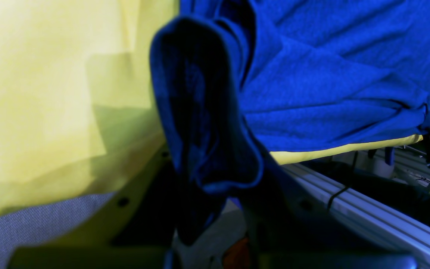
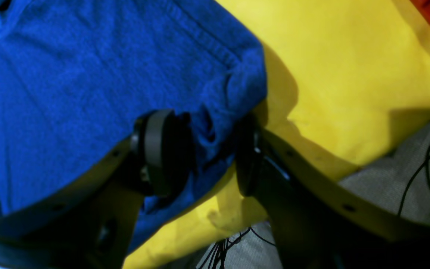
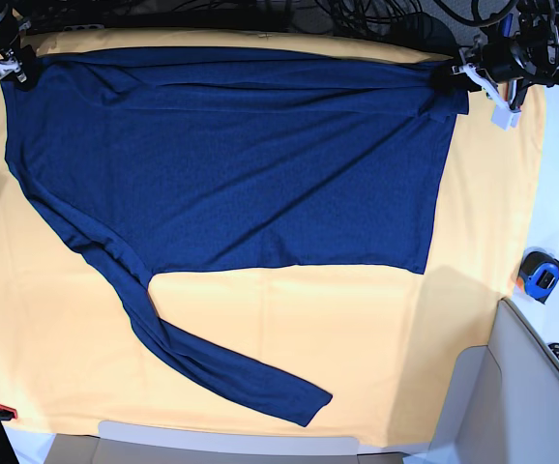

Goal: Fold the T-shirt properly
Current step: 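Hold the shoulder edge with both grippers at the table's back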

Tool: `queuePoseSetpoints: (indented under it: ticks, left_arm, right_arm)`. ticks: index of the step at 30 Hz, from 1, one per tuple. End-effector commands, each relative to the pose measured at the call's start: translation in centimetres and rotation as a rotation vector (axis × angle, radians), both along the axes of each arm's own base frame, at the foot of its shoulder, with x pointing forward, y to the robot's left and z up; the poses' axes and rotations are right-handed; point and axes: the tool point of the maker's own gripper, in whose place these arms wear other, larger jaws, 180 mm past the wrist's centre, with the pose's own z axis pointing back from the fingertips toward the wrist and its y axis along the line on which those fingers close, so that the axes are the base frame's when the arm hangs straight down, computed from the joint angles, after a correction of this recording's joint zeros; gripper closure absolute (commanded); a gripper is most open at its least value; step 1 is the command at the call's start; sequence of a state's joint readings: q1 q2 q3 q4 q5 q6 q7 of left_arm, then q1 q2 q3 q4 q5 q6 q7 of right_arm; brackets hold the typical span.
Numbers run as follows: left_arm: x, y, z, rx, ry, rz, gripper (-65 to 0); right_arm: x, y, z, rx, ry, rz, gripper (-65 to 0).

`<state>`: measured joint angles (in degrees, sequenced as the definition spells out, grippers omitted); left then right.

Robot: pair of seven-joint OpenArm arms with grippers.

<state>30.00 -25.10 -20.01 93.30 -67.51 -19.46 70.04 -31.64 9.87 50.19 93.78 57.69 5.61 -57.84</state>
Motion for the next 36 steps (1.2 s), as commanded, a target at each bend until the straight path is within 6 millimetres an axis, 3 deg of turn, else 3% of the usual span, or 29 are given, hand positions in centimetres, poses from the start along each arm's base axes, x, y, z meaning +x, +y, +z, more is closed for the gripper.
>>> queuePoseSetpoints:
  ticks: [1, 6, 8, 14, 22, 31, 36]
  left_arm:
    - [0.1, 0.8, 0.3, 0.028, -0.003, 0.000, -1.2]
    - [0.1, 0.8, 0.3, 0.028, -0.001, -0.001, -14.1]
    - [0.1, 0.8, 0.3, 0.028, -0.001, -0.001, -16.3]
    - [0.1, 0.9, 0.3, 0.028, -0.001, 0.001, -16.7]
    - [0.1, 1.0, 0.3, 0.032, 0.001, 0.003, -17.0]
    - [0.1, 1.1, 0.3, 0.036, 0.001, 0.001, -17.1]
    - [0.1, 1.2, 0.2, 0.036, 0.009, 0.013, -21.6]
  right_arm:
    - [-4.2, 1.0, -2.4, 0.050, 0.201, -0.003, -28.8]
    - [-4.7, 1.0, -2.4, 0.047, 0.210, -0.004, -28.8]
    - [-4.7, 1.0, -2.4, 0.047, 0.209, -0.006, -28.8]
    - [-4.7, 0.9, -2.4, 0.046, 0.209, -0.007, -28.8]
    - [-6.0, -1.8, -0.9, -0.002, 0.189, -0.096, -28.8]
    - [-6.5, -2.7, -0.4, -0.020, 0.182, -0.126, -28.8]
    - [-6.4, -2.7, -0.3, -0.020, 0.178, -0.126, -28.8]
